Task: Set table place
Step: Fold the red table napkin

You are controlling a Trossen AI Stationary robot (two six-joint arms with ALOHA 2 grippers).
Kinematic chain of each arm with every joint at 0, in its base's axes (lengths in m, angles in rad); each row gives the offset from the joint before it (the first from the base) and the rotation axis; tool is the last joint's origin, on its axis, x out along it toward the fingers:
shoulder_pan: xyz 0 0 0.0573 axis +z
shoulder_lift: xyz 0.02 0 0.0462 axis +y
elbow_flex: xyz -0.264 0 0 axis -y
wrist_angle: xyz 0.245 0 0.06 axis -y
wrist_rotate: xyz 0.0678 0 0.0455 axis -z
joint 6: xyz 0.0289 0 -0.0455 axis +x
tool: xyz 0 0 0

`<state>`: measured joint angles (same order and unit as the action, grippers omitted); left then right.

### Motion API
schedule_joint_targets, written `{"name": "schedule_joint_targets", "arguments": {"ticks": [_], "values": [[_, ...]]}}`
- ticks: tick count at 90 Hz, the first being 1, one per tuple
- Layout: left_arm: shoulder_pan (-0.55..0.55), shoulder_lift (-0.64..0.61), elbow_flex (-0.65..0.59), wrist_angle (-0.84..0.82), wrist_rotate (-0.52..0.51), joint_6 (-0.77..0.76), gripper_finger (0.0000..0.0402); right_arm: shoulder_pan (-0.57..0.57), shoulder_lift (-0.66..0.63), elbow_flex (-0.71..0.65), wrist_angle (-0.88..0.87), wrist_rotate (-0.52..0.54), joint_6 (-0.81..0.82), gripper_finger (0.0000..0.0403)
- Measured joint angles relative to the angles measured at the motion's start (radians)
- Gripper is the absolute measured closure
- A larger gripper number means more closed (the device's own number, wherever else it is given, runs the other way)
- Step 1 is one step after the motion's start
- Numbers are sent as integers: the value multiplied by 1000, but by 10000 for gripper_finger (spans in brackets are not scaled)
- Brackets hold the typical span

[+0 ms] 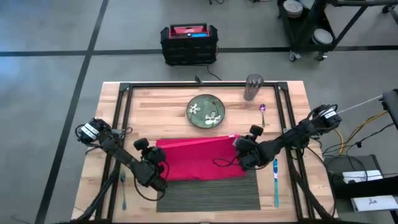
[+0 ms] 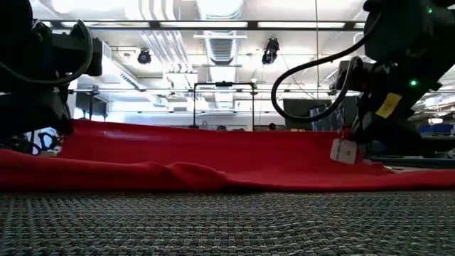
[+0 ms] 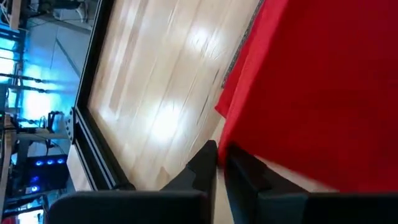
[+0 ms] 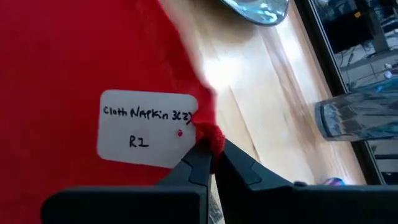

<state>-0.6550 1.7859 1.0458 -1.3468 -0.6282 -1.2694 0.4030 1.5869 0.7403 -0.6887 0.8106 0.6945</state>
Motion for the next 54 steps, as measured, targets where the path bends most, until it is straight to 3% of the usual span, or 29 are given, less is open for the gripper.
{"name": "schedule_joint_targets", "arguments": {"ticks": [10, 32, 44, 54], "values": [[1, -1, 0, -21, 32, -6, 330, -9, 0, 0, 3, -2, 0, 366], [2, -59, 14, -61, 92, -58, 227, -20, -13, 10, -13, -53, -59, 248], [1, -131, 33, -45, 74, -85, 205, -20, -65, 59, -65, -96, -99, 199], [2, -220, 35, 43, 65, -81, 205, -20, -164, 104, -98, -196, -184, 173]]}}
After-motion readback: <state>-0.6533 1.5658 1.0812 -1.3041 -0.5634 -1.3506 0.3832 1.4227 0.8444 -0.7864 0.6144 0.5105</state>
